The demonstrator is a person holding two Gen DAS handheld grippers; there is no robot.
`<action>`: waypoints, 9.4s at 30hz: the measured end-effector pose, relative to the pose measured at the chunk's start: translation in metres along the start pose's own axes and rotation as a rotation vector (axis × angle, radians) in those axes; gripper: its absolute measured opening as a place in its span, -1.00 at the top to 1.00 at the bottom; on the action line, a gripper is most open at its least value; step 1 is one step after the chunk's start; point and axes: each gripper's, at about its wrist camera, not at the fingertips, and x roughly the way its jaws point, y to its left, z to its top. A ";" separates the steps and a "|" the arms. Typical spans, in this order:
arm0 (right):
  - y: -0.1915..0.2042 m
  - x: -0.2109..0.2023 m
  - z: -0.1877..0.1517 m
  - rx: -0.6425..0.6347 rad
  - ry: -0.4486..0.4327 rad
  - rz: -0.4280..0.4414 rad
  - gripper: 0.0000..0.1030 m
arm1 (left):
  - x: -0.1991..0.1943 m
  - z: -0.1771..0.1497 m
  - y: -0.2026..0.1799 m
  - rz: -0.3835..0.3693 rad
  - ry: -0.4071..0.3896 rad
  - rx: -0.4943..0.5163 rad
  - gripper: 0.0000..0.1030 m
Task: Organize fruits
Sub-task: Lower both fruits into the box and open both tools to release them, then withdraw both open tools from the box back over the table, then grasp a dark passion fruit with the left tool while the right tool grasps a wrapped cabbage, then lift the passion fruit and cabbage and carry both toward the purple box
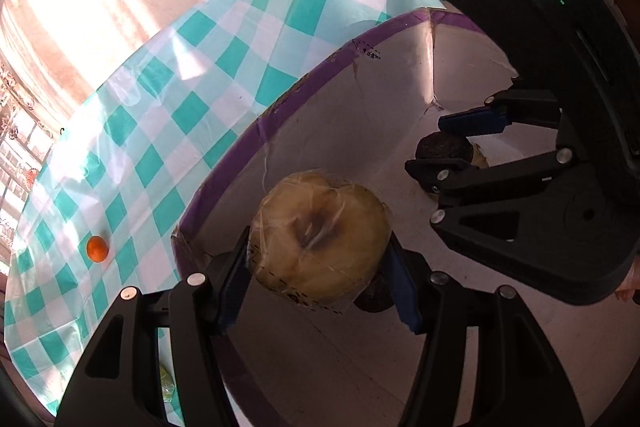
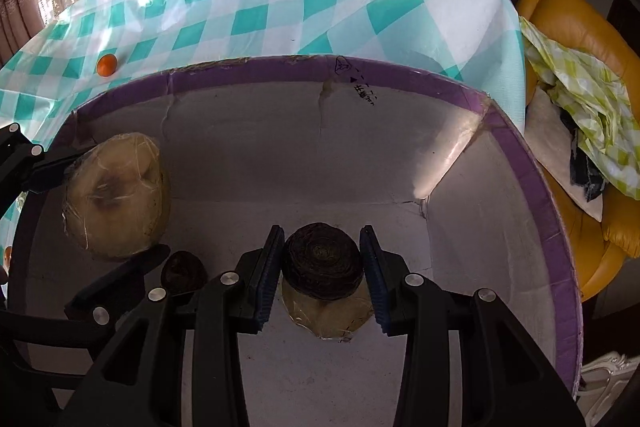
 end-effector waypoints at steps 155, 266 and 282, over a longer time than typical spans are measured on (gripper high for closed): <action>0.291 0.027 0.005 -0.113 -0.139 0.236 -0.69 | -0.012 -0.267 0.280 -0.043 -0.087 -0.617 0.00; 0.270 0.009 -0.030 -0.085 -0.088 0.163 -0.32 | -0.061 -0.258 0.269 0.060 -0.176 -0.673 0.29; 0.262 -0.018 -0.023 -0.058 -0.148 0.192 -0.10 | -0.071 -0.239 0.251 0.046 -0.190 -0.615 0.29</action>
